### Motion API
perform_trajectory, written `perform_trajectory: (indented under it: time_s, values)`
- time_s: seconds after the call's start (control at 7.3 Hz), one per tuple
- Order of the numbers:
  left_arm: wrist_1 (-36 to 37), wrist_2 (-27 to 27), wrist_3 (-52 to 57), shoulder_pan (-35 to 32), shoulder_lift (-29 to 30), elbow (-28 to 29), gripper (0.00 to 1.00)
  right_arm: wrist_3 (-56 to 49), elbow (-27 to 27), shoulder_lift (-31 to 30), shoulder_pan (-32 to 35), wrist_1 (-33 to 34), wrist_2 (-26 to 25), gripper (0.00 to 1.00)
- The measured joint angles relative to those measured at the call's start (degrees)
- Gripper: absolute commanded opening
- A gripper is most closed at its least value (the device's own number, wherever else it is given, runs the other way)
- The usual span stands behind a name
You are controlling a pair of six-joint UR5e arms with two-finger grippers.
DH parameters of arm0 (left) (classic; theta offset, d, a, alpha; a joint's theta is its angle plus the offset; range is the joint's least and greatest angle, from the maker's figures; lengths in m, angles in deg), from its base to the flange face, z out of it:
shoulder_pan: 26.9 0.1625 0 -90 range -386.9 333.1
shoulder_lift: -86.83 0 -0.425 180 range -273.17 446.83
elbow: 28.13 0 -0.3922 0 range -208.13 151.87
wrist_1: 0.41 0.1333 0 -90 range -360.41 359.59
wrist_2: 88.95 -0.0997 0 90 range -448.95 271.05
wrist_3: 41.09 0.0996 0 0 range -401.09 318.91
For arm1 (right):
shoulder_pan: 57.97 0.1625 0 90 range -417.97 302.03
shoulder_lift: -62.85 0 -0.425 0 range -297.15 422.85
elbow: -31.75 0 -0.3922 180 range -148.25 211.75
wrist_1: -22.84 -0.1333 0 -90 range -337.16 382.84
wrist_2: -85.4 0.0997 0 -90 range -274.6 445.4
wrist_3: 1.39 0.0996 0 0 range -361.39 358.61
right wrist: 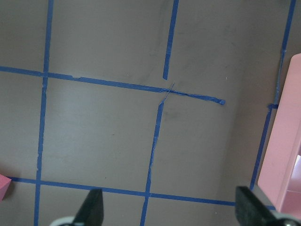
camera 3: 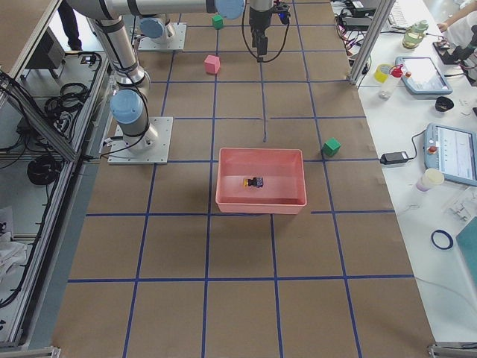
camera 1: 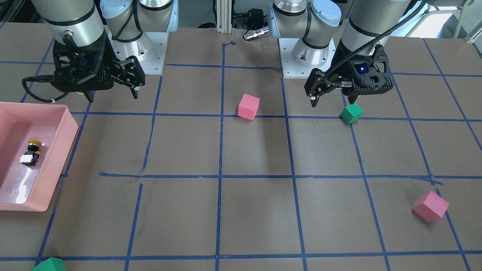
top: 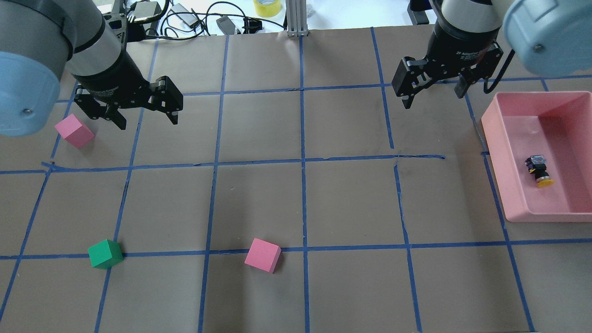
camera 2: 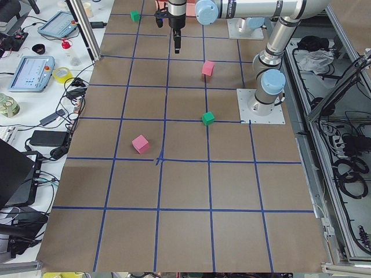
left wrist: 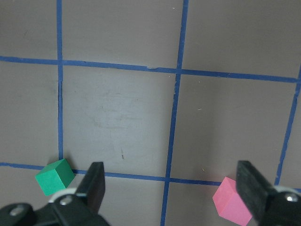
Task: Align button upright
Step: 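Move the right gripper over the pink tray down to the black button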
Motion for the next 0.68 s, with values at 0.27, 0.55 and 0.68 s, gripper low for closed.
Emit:
perform_trajectory:
  time_s: [0.27, 0.55, 0.68]
  values:
    - [0.1, -0.3, 0.0, 0.0, 0.0, 0.1, 1.00, -1.6, 0.3, 0.3, -2.2, 0.3, -0.1, 1.00]
    - [0.2, -0.4, 0.1, 0.0, 0.1, 0.0, 1.00, -9.4, 0.6, 1.1, -10.3, 0.5, -0.5, 1.00]
    - [0.3, -0.4, 0.1, 0.0, 0.1, -0.1, 1.00, -15.5, 1.8, 2.6, -16.9, 2.0, -0.1, 1.00]
